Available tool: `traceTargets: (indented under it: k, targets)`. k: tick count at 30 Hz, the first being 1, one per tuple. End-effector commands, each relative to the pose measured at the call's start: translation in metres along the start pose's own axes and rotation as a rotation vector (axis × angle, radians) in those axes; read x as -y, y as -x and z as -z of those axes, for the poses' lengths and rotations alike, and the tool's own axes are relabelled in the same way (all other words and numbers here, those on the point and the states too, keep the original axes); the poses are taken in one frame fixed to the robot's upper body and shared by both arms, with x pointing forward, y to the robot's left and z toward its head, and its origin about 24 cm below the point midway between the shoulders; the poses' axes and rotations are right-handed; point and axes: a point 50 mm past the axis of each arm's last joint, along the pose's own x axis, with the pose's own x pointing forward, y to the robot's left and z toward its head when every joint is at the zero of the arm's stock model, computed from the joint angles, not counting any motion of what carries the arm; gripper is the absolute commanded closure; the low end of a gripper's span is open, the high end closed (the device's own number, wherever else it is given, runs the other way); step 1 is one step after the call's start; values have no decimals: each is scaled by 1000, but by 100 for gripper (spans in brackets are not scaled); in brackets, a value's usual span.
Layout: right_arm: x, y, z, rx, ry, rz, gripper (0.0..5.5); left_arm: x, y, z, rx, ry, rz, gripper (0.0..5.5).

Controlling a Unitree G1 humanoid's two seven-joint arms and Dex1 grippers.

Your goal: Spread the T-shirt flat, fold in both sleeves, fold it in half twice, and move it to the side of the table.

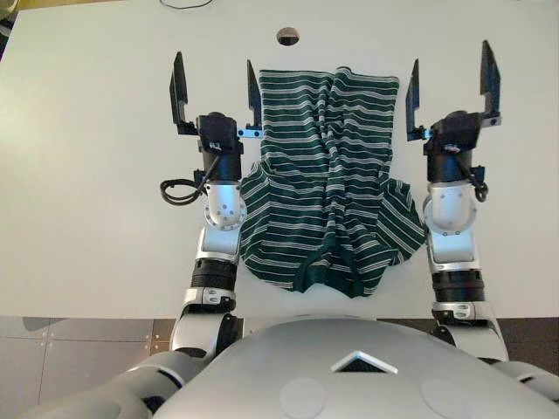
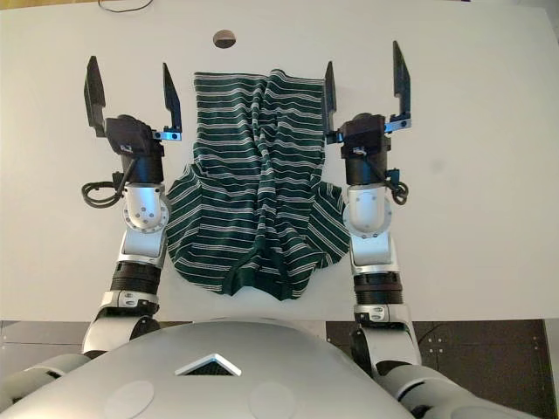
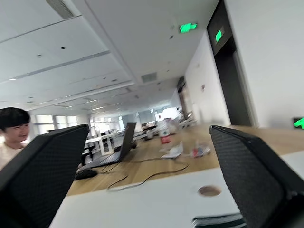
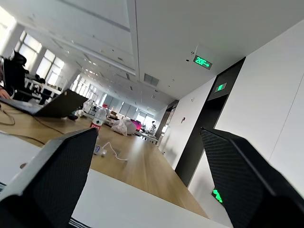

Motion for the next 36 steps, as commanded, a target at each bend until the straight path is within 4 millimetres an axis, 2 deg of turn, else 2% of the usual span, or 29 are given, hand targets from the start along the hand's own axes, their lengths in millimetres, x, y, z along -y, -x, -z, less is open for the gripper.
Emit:
traceTargets:
  k: [1, 7, 15, 22, 26, 28, 32, 36]
  targets:
    - [-3, 2, -1, -8, 14, 20, 157, 5, 5, -3, -17, 41, -15, 100]
    - [6, 9, -4, -13, 12, 30, 157, 2, 6, -12, 9, 113, -18, 100]
    - [29, 12, -15, -26, -127, -63, 157, -14, 3, -18, 10, 187, 30, 100]
    - [17, 30, -21, -34, -163, -183, 157, -2, 9, -23, 35, 191, 161, 100]
    - [26, 32, -20, -34, -245, -47, 157, 7, 7, -14, -4, 239, 148, 100]
    - [23, 28, -15, -42, -259, 26, 157, 15, 3, -7, -36, 257, 103, 100]
    - [12, 18, -9, -24, -235, 70, 157, 31, -2, -1, -40, 276, 97, 100]
    - [17, 11, -10, 12, -227, 119, 157, 33, -6, -2, -51, 342, 119, 100]
